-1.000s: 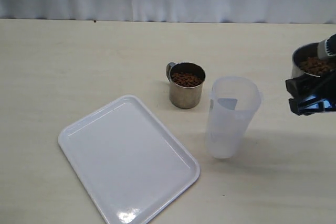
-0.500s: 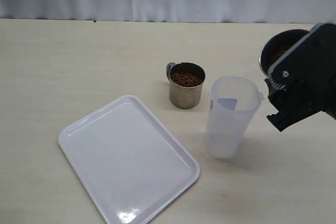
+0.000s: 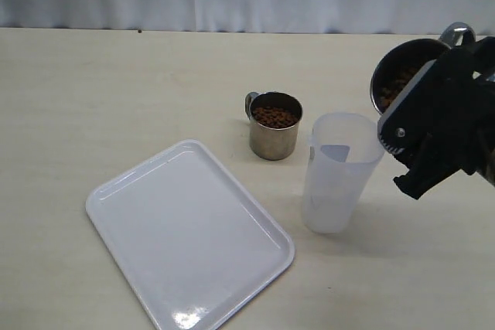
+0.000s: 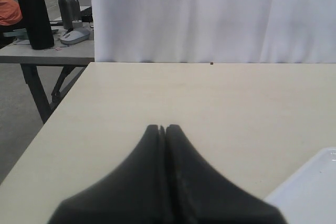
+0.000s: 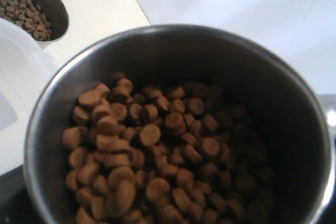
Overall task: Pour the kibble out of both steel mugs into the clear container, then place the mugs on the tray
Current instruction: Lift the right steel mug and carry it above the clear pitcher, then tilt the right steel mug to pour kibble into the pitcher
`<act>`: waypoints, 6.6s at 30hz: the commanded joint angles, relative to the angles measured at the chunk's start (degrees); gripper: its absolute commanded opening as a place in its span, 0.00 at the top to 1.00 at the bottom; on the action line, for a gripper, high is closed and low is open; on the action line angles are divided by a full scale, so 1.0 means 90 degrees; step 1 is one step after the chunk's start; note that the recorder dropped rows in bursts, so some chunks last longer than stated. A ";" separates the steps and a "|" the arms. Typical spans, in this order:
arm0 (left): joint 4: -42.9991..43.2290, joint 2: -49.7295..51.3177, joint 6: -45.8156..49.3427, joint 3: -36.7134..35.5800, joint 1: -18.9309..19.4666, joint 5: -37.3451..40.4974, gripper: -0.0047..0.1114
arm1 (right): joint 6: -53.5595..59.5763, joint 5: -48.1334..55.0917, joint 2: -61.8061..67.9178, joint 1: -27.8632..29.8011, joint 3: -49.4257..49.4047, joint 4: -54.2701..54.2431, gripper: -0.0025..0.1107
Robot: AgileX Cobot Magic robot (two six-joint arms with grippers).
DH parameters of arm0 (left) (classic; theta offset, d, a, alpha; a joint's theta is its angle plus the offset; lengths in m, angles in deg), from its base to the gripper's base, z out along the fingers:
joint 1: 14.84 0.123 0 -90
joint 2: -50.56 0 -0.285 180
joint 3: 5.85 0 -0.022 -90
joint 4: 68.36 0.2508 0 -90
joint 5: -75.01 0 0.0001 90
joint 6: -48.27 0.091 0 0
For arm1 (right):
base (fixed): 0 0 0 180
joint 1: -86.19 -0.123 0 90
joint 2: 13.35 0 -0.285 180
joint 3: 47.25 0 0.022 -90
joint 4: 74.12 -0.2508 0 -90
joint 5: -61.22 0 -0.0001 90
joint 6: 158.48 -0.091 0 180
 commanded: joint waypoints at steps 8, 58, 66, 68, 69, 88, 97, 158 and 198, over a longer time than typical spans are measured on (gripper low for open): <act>0.0002 -0.0022 0.0005 -0.0020 -0.0012 -0.0049 0.96 | 0.0911 0.0179 0.0391 0.0000 0.0377 0.0148 0.94; 0.0002 -0.0022 0.0005 -0.0020 -0.0012 -0.0046 0.96 | 0.4765 0.0283 0.1049 -0.0025 0.0918 0.0148 0.94; 0.0002 -0.0022 0.0005 -0.0020 -0.0012 -0.0046 0.96 | 0.5311 0.0171 0.1049 -0.0025 0.0918 0.0148 0.94; 0.0002 -0.0022 0.0005 -0.0020 -0.0012 -0.0046 0.96 | 0.5344 0.0073 0.1049 -0.0025 0.0918 0.0148 0.94; 0.0002 -0.0022 0.0005 -0.0020 -0.0012 -0.0046 0.96 | 0.5397 0.0075 0.1049 -0.0025 0.0918 0.0148 0.94; 0.0002 -0.0022 0.0005 -0.0020 -0.0012 -0.0028 0.96 | 0.7041 -0.0006 0.1049 -0.0025 0.0931 0.0148 0.94; 0.0002 -0.0022 0.0005 -0.0020 -0.0012 -0.0028 0.96 | 0.7196 -0.0018 0.1049 -0.0025 0.1075 0.0148 0.94; 0.0002 -0.0022 0.0005 -0.0020 -0.0012 -0.0028 0.96 | 0.9388 0.0513 0.1049 -0.0546 0.1075 0.0148 0.94; 0.0002 -0.0022 0.0005 -0.0020 -0.0012 -0.0046 0.96 | 1.0339 0.2528 0.1049 -0.1876 0.1063 0.0148 0.94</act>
